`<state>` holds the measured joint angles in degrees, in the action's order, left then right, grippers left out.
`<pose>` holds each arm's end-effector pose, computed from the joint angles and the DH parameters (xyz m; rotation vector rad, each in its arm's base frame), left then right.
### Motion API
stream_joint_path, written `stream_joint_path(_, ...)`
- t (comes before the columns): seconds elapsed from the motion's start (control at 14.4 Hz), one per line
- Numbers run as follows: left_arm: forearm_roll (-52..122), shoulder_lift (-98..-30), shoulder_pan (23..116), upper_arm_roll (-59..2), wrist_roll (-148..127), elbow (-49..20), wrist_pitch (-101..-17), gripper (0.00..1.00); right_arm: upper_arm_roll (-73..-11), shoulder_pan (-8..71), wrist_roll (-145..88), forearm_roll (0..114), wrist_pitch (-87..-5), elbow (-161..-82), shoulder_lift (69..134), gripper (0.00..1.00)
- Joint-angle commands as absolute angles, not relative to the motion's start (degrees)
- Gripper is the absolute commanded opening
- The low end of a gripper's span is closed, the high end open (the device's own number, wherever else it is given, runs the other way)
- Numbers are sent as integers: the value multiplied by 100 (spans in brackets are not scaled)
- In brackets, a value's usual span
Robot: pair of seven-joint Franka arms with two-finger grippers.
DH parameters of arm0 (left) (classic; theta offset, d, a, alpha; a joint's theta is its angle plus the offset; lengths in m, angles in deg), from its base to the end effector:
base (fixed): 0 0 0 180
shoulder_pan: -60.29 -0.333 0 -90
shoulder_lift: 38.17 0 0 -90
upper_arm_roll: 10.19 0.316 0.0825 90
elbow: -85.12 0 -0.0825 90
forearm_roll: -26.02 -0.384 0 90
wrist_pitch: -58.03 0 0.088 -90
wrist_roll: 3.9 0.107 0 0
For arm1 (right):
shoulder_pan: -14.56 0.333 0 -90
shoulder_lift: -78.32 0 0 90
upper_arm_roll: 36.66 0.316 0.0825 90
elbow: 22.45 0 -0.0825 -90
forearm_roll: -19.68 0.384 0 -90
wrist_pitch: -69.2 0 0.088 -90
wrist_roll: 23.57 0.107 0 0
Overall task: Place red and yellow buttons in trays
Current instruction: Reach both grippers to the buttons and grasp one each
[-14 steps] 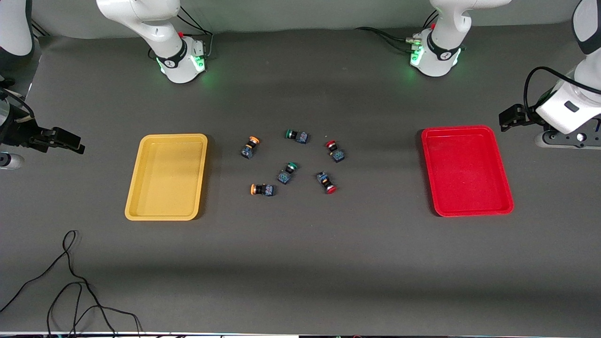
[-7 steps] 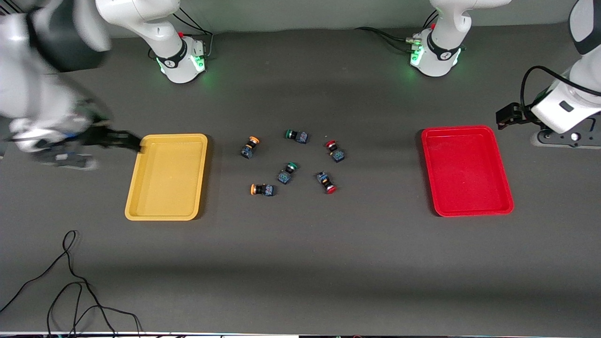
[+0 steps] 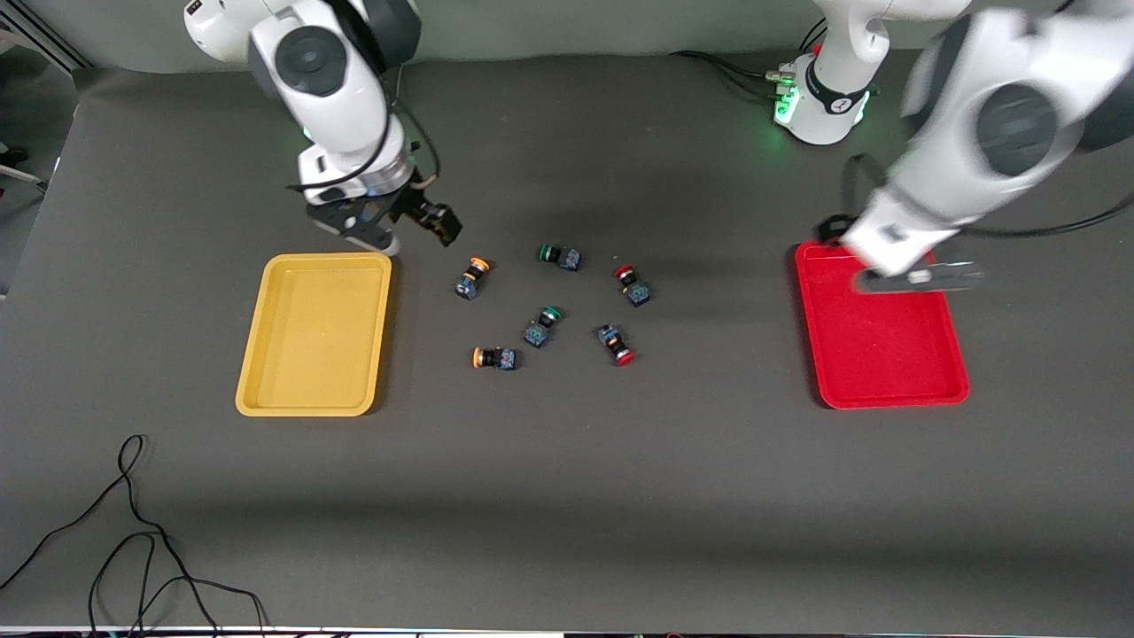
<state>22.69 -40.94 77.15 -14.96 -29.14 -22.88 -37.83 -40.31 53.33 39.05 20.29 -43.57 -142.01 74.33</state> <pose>0.5075 -0.1946 0.4598 -2.9715 -0.0729 0.3252 0.4293 0.3022 0.4514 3.0225 -0.7462 -0.0668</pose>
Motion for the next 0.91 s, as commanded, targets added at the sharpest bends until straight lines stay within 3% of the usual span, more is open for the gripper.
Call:
stream_joint_path(0.0,2530,-4667,8434,-1406,-4139,-2500,-4504,100,-4123,5279,3822,1950,-4758,-14644,7304,100)
stream_joint_path(0.21,2777,-5519,9164,-1406,-5405,-2491,-5374,100,-4123,5419,3804,1959,-6048,-15488,7487,100)
stream_joint_path(0.56,2804,-6575,10044,-1406,-6858,-2474,-6597,98,-4123,5455,3830,1959,-7368,-15700,8612,100)
stream_joint_path(0.84,3172,-6928,10142,-1467,-7219,-2474,-7248,96,-4123,5481,3865,1959,-8371,-15965,9368,100)
